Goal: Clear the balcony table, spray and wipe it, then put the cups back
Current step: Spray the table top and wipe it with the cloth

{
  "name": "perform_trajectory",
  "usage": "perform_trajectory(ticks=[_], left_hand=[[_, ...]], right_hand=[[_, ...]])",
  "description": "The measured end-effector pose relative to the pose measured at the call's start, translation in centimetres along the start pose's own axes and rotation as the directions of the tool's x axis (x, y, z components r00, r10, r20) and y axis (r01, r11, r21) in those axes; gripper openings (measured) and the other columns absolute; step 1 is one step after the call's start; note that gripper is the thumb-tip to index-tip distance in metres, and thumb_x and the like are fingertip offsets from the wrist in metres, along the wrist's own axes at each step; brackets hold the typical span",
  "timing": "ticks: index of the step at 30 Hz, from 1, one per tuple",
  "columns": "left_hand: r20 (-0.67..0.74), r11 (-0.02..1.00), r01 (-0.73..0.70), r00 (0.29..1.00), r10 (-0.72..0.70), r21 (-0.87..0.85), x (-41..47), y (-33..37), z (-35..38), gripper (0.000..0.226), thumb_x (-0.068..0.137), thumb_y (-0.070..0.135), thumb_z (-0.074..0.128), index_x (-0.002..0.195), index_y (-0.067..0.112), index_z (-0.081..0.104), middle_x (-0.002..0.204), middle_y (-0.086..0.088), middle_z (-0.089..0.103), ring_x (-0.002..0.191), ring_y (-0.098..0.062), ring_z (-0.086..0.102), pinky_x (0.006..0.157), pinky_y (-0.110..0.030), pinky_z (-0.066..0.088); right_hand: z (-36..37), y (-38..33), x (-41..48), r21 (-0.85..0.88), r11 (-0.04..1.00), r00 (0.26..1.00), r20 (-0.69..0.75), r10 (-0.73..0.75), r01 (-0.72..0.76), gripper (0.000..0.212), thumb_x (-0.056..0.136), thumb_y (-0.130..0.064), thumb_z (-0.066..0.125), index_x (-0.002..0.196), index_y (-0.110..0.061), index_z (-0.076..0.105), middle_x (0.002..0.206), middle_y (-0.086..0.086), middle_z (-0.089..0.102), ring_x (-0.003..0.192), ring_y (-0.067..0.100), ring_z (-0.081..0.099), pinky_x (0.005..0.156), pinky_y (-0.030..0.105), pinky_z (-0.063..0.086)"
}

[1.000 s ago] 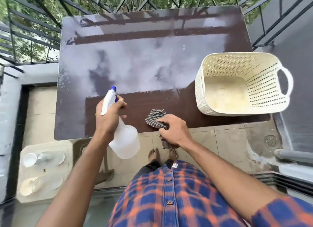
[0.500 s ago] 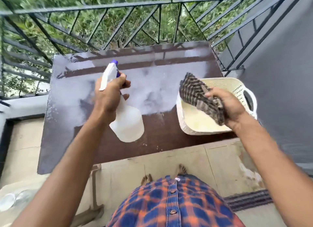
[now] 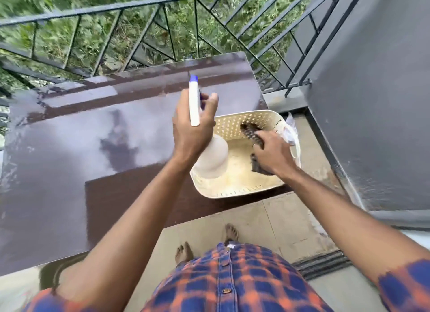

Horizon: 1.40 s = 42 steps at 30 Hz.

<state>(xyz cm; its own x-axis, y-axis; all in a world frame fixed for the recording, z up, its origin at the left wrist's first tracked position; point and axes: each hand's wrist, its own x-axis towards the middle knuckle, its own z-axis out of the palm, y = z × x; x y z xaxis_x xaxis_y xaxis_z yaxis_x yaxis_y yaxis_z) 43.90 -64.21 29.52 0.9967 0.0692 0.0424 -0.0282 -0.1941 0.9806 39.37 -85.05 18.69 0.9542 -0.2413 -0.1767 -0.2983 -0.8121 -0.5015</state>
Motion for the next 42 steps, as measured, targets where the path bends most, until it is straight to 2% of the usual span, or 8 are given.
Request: perform_trajectory(ticks=[4,11,16,20,28,31,35,42], left_hand=[[0.124,0.948,-0.101,0.990,0.066,0.303,-2.0,-5.1,2.7,0.043,0.088,0.045,0.072,0.110,0.014,0.052,0.100,-0.001,0.061,0.081,-0.016,0.062,0.077,-0.042,0.051],[0.244,0.847,0.017,0.954,-0.172,0.532,-3.2,-9.6,4.1,0.092,0.076,0.036,0.083,0.143,0.000,0.031,0.144,-0.021,0.046,0.123,-0.047,0.053,0.104,-0.059,0.041],[0.270,0.852,-0.018,0.952,-0.146,0.523,-4.0,-9.1,2.7,0.082,0.073,0.020,0.078,0.142,0.014,0.033,0.121,-0.012,0.054,0.101,-0.034,0.059,0.089,-0.048,0.049],[0.285,0.873,-0.079,0.956,-0.070,0.480,-3.6,-8.2,0.6,0.087,0.075,0.017,0.080,0.149,0.020,0.034,0.140,-0.007,0.045,0.127,-0.027,0.051,0.104,-0.043,0.048],[0.119,0.809,-0.050,0.993,-0.025,0.586,-3.7,-8.0,-4.3,0.071,0.073,0.020,0.081,0.138,0.019,0.054,0.129,-0.005,0.053,0.117,-0.022,0.053,0.101,-0.032,0.047],[0.056,0.873,0.117,0.985,-0.163,0.474,-4.9,-8.5,-5.0,0.065,0.079,0.019,0.083,0.137,0.020,0.054,0.127,-0.001,0.056,0.103,-0.011,0.061,0.087,-0.008,0.044],[-0.050,0.927,0.304,0.952,-0.301,0.218,-6.5,-9.6,-7.0,0.054,0.079,0.034,0.076,0.128,0.024,0.058,0.115,0.000,0.066,0.087,0.000,0.069,0.076,-0.032,0.056],[-0.272,0.912,0.404,0.872,-0.408,-0.072,-8.2,-10.8,-16.0,0.016,0.096,0.010,0.065,0.106,0.023,0.063,0.092,0.002,0.067,0.084,-0.017,0.068,0.069,-0.027,0.054]], right_hand=[[2.8,1.8,-0.2,-0.334,0.938,0.947,0.322,0.017,0.097,0.033,0.081,-0.033,0.076,0.104,-0.018,0.060,0.098,0.003,0.057,0.091,0.025,0.061,0.077,0.033,0.052],[1.9,2.4,0.7,-0.212,0.975,0.942,0.309,0.132,-0.067,0.041,0.085,-0.036,0.066,0.125,-0.028,0.066,0.122,0.001,0.068,0.112,0.024,0.063,0.094,0.031,0.049],[1.7,2.5,0.8,-0.180,0.980,0.941,0.310,0.134,-0.080,0.042,0.088,-0.037,0.066,0.129,-0.028,0.065,0.130,0.002,0.065,0.118,0.025,0.060,0.099,0.032,0.046],[1.3,2.4,0.7,-0.134,0.985,0.933,0.329,0.148,-0.109,0.045,0.089,-0.039,0.066,0.132,-0.030,0.062,0.134,0.000,0.063,0.121,0.023,0.058,0.100,0.033,0.045],[-2.4,1.5,-0.7,0.027,0.999,0.973,0.229,0.026,-0.033,0.039,0.091,-0.050,0.065,0.125,-0.033,0.065,0.110,-0.012,0.070,0.100,0.013,0.063,0.083,0.028,0.047],[-4.0,0.7,-1.2,0.026,1.000,0.983,0.181,-0.017,0.012,0.035,0.090,-0.052,0.063,0.120,-0.035,0.068,0.095,-0.018,0.069,0.091,0.011,0.063,0.077,0.029,0.048],[-4.8,-2.6,-1.2,0.104,0.991,0.987,0.127,-0.102,0.089,0.026,0.092,-0.043,0.067,0.114,-0.030,0.072,0.098,-0.014,0.072,0.090,0.007,0.064,0.076,0.018,0.050],[-1.8,-15.7,0.2,0.121,0.947,0.951,0.047,-0.305,0.297,0.027,0.086,-0.047,0.062,0.106,-0.033,0.074,0.090,-0.011,0.074,0.095,0.018,0.068,0.081,0.029,0.049]])
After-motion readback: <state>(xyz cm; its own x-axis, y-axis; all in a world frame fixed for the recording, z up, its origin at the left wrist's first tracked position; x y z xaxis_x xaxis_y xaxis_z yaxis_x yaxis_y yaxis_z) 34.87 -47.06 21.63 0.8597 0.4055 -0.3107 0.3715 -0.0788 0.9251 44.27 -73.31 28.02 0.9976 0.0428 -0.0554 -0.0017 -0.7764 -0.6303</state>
